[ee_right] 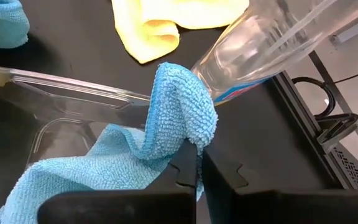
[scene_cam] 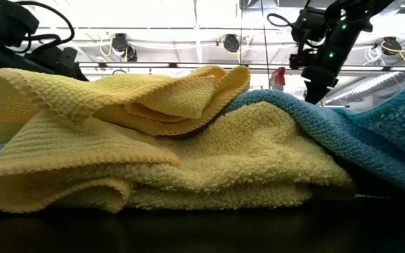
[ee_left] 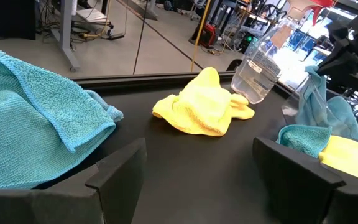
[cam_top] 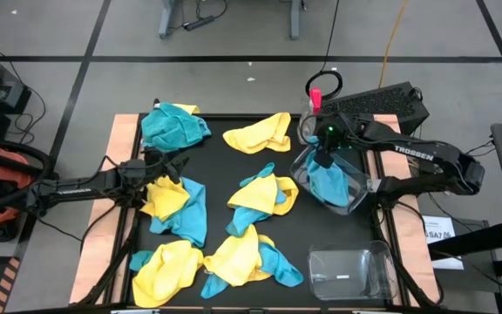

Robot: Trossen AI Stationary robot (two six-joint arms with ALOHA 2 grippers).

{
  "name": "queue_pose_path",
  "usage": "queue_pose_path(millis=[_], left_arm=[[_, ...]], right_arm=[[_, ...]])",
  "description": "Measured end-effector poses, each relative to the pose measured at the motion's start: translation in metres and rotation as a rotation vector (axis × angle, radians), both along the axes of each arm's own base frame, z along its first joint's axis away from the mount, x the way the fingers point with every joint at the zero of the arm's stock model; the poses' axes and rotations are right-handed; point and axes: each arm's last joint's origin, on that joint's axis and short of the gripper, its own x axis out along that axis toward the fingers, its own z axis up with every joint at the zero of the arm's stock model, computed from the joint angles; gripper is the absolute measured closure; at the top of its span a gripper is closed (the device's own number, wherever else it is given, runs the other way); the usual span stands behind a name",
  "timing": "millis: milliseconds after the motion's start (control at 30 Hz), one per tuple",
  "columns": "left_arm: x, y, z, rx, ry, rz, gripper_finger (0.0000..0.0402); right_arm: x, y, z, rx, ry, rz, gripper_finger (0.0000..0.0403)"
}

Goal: Sort microfiber towel by color & place in baskets
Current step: Put the blue towel into the top transparent bin

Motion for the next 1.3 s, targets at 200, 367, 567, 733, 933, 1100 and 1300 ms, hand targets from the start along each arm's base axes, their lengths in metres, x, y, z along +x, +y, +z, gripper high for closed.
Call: queue_pose_path(millis=[200, 367, 567, 733, 933, 1100, 1300], left_arm=[[0.0, 0.0, 0.0, 0.0, 0.0, 0.0, 0.0103], [0.0, 0.0, 0.0, 0.0, 0.0, 0.0, 0.0103], [0.0, 0.0, 0.0, 0.0, 0.0, 0.0, 0.0103], [0.0, 0.0, 0.0, 0.0, 0.0, 0.0, 0.0103], [0.0, 0.0, 0.0, 0.0, 0.0, 0.0, 0.0103], [0.0, 0.0, 0.0, 0.0, -0.001, 0.0, 0.0103], [0.0, 0.0, 0.0, 0.0, 0.0, 0.0, 0.0103]], right_arm=[[0.001, 0.0, -0.001, 0.0, -0.001, 0.0, 0.0398], [0.001, -0.001, 0.0, -0.002, -0.002, -0.001, 0.037], [0.001, -0.001, 0.0, -0.002, -0.002, -0.003, 0.0327], [0.0, 0.0, -0.001, 0.008, -0.002, -0.01, 0.0345], [-0.003, 0.006, -0.005, 0.126, 0.014, 0.032, 0.0396], [-0.004, 0.019, -0.009, 0.262, 0.033, 0.074, 0.0399], [-0.001, 0.041, -0.033, 0.365, 0.045, 0.133, 0.04]])
